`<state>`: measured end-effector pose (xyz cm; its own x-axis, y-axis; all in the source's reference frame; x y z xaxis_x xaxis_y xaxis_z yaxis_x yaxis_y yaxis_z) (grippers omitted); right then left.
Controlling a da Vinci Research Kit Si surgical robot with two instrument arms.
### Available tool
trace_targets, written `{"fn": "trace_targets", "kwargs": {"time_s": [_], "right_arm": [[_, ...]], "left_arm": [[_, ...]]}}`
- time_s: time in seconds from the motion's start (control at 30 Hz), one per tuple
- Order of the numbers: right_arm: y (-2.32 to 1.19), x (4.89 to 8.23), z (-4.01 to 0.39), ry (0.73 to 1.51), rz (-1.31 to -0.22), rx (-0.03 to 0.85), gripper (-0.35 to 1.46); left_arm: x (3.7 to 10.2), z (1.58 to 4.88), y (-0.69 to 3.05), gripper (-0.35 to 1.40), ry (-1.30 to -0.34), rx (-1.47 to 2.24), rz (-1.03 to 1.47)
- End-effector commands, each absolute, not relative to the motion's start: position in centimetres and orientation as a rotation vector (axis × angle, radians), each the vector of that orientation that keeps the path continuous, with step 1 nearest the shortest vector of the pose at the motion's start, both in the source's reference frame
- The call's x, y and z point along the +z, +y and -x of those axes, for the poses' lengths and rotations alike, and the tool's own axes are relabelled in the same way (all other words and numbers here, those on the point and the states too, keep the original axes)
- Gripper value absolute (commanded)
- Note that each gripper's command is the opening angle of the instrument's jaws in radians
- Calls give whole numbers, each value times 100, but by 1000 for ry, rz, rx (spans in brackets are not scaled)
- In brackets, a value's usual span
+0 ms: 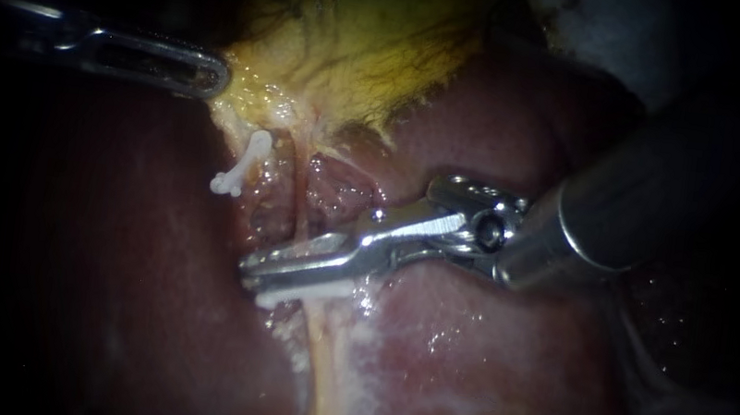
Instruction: Clipping second clip right tube
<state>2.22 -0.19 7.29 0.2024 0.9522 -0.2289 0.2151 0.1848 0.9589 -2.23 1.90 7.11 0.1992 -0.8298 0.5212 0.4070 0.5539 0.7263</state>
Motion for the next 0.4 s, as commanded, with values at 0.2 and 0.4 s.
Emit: {"fn": "trace_targets", "kwargs": {"time_s": [0.2,0.4], "right_arm": [[-21,731,-221,1263,-1292,775,-35],[-19,734,-220,1262,-1291,776,-35]], "left_arm": [[711,223,190,-35,-1044,-914,-487],[711,223,190,-35,-1044,-914,-487]]}}
